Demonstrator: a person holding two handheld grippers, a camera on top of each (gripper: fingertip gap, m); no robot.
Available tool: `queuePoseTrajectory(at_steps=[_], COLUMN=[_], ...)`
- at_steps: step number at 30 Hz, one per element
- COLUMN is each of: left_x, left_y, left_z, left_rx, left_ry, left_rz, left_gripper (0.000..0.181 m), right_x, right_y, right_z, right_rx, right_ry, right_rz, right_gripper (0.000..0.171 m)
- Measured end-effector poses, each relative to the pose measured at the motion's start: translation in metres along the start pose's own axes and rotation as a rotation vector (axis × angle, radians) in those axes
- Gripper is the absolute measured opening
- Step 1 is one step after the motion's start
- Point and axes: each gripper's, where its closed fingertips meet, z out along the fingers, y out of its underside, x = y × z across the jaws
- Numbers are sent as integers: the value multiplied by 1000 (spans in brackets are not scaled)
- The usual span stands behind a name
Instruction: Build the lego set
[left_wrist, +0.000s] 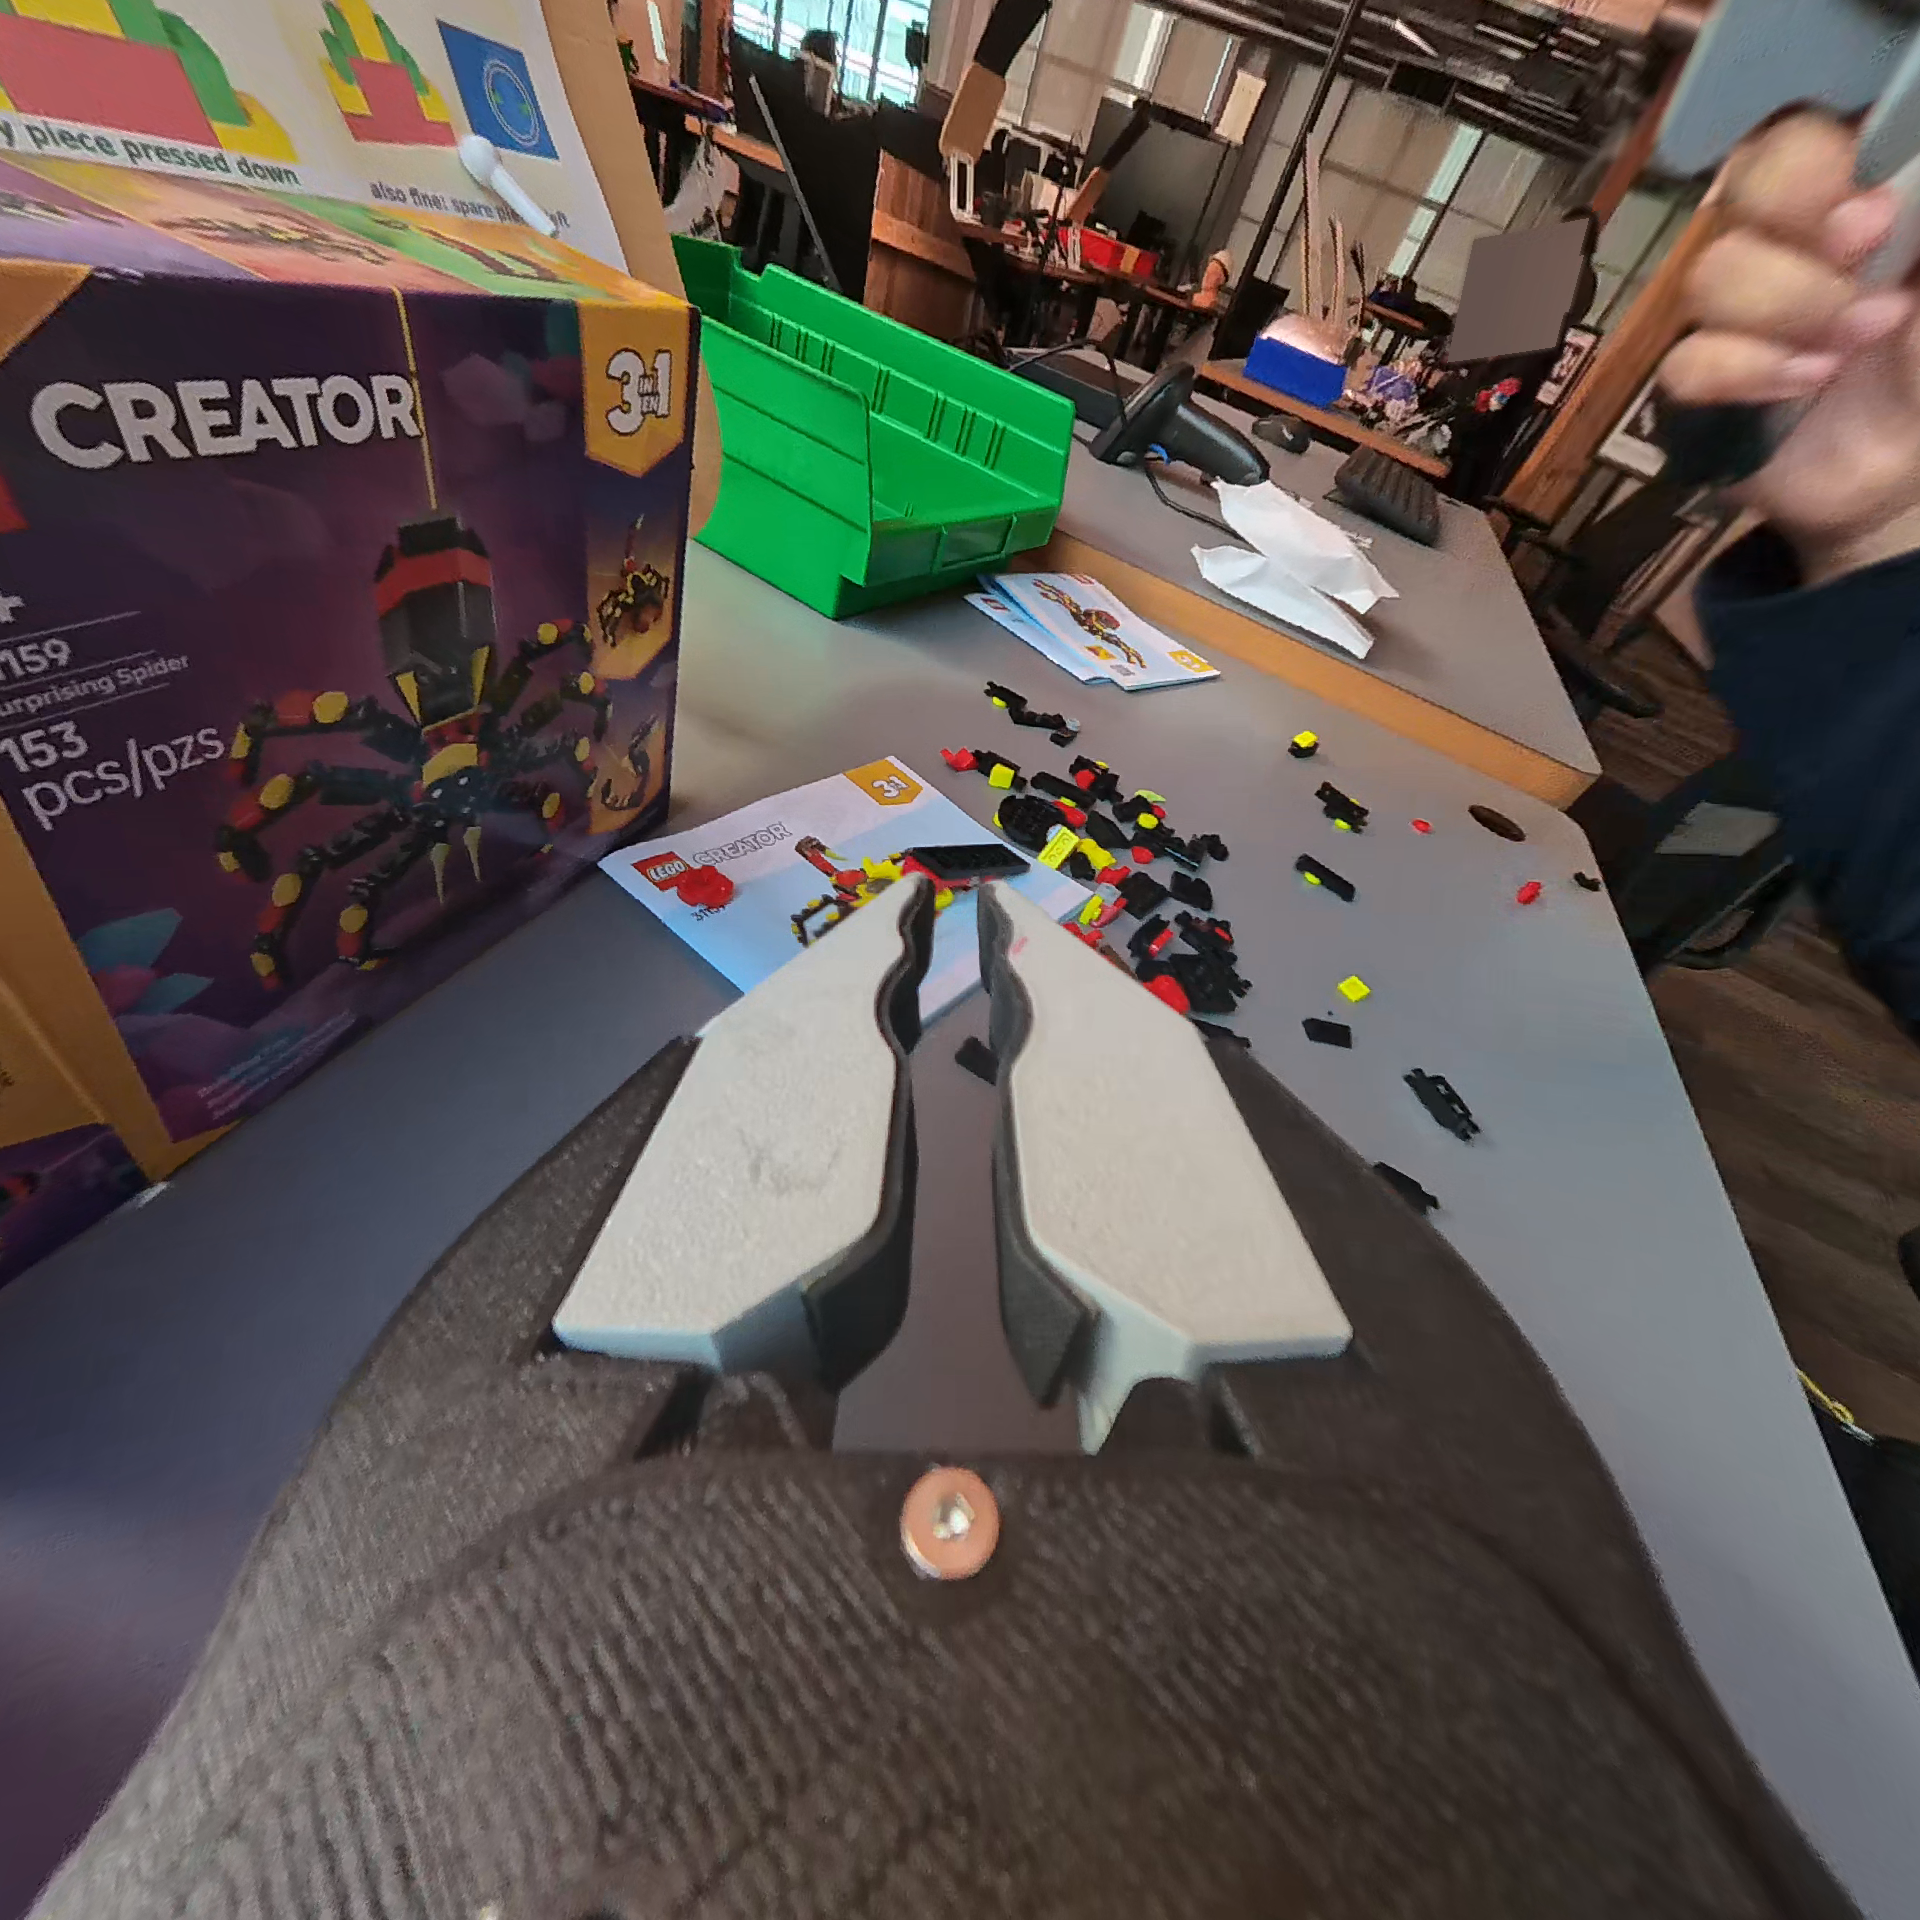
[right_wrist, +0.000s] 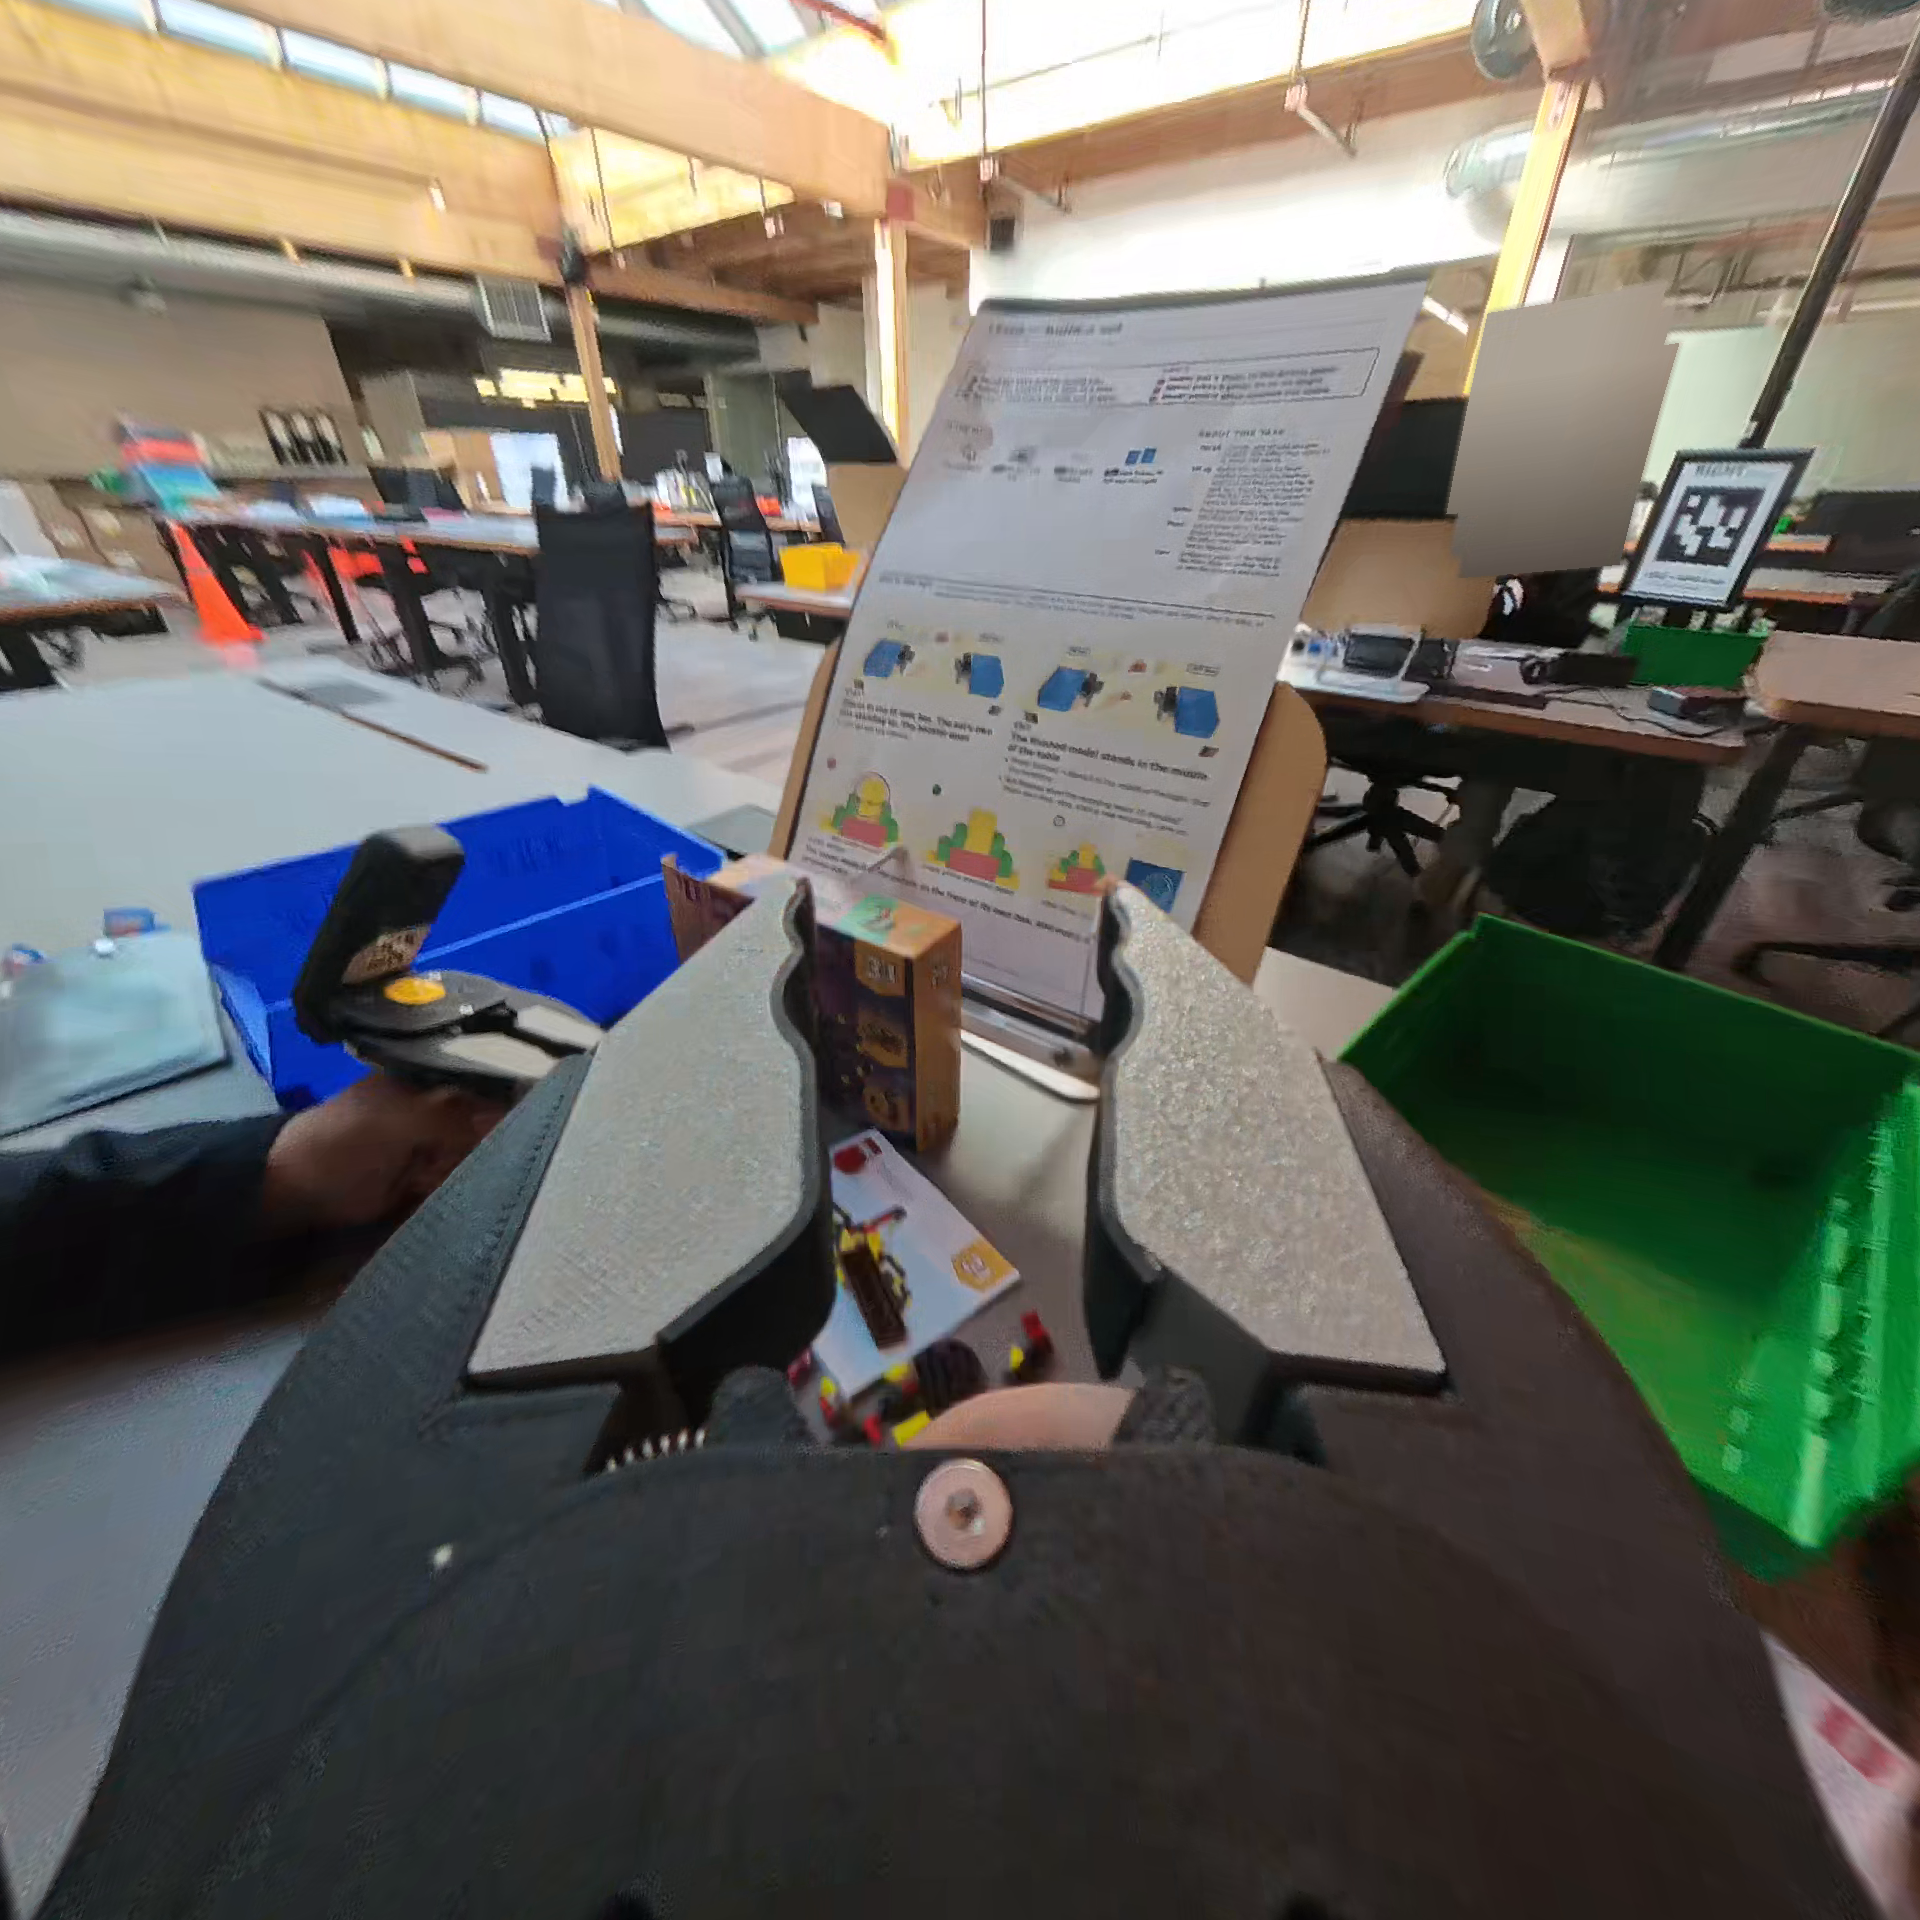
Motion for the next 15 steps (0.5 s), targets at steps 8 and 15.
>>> queuePoseTrajectory(at_steps=[8,15], left_x=[5,5], left_y=[5,6], left_z=[3,2], left_rx=[-34,-39], left_ry=[-3,-1], left_rz=[49,34], left_gripper=[5,4], right_x=[-18,-33], right_y=[135,235], right_z=[-135,-217], right_rx=[-745,-989], right_ry=[-10,41], right_rz=[-36,112], right_gripper=[35,9])
